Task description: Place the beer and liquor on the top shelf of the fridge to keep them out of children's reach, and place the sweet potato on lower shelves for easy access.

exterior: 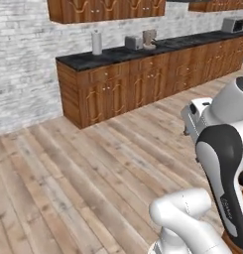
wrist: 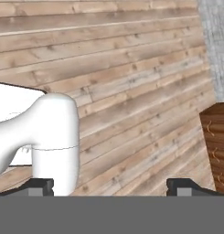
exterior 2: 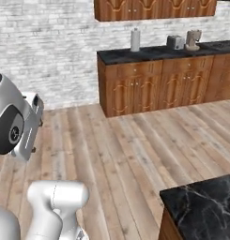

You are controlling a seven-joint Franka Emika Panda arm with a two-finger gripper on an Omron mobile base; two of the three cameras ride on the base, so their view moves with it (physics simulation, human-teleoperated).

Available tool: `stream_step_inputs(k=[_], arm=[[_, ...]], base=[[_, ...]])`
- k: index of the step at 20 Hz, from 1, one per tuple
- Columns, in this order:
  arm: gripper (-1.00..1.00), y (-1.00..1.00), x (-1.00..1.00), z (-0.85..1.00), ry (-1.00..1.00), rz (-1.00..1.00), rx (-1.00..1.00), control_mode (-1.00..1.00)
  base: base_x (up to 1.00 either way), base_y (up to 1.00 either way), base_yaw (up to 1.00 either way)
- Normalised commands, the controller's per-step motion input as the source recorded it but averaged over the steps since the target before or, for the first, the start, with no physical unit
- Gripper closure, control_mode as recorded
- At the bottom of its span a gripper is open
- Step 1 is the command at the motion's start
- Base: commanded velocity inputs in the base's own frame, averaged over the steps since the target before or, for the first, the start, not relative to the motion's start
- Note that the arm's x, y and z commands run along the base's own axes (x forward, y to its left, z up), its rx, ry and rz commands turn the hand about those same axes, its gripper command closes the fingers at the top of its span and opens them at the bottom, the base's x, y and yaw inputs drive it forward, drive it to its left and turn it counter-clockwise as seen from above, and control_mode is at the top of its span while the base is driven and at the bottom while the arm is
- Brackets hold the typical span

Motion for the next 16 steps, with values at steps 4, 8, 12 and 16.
stream_step_inputs(k=[4, 8, 12, 16], arm=[[-1.00, 0.00, 0.00, 0.00, 0.00, 0.00, 0.00, 1.00], [-1.00, 0.00, 0.00, 0.00, 0.00, 0.00, 0.00, 1.00], [-1.00, 0.00, 0.00, 0.00, 0.00, 0.00, 0.00, 1.00], [-1.00, 0.00, 0.00, 0.00, 0.00, 0.00, 0.00, 1.00]], base=[[0.68, 0.06, -0.58], [0.63, 0.09, -0.61], [0.61, 0.10, -0.61], [0.66, 0.08, -0.60]])
